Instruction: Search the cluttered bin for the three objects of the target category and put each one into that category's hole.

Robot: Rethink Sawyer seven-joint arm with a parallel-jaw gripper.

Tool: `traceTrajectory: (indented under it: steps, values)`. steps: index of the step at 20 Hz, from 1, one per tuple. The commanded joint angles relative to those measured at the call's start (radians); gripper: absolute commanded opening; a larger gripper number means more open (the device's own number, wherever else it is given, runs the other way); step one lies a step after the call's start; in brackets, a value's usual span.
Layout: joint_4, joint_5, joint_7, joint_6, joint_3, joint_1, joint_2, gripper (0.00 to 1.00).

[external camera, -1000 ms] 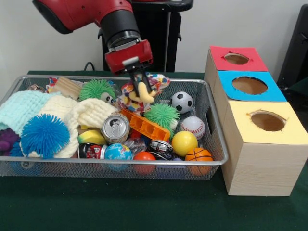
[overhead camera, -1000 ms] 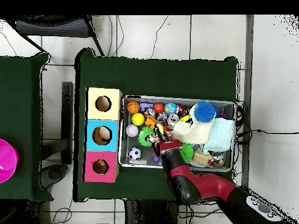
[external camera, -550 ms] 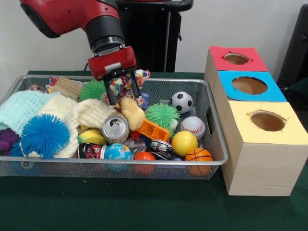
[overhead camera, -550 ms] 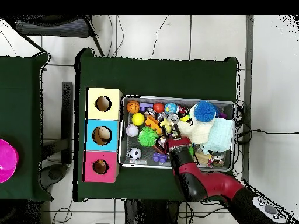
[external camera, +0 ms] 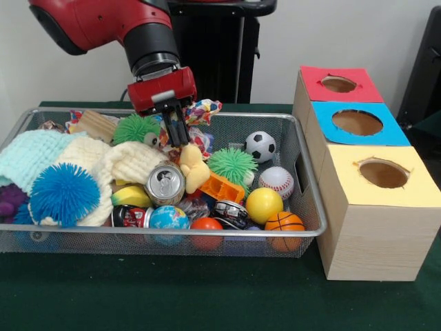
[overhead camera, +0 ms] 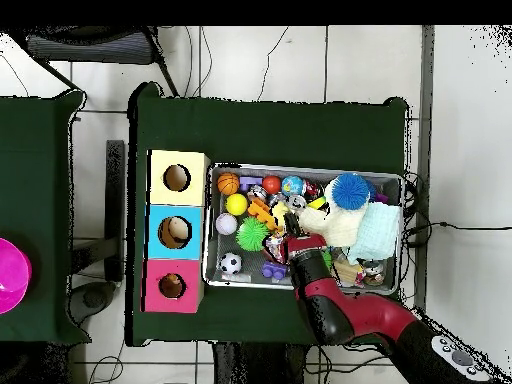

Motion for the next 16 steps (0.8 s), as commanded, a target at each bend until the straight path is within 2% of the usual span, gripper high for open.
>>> traceTrajectory:
  steps: [1,8,16]
  values:
    - [-0.105,0.017,0.179,0.145,0.018,0.022,-0.031,0.0]
    - [-0.029,0.136,0.199,0.125,0.003,0.075,-0.141,0.0]
    - [0.049,0.25,0.231,0.118,0.028,0.111,-0.277,0.0]
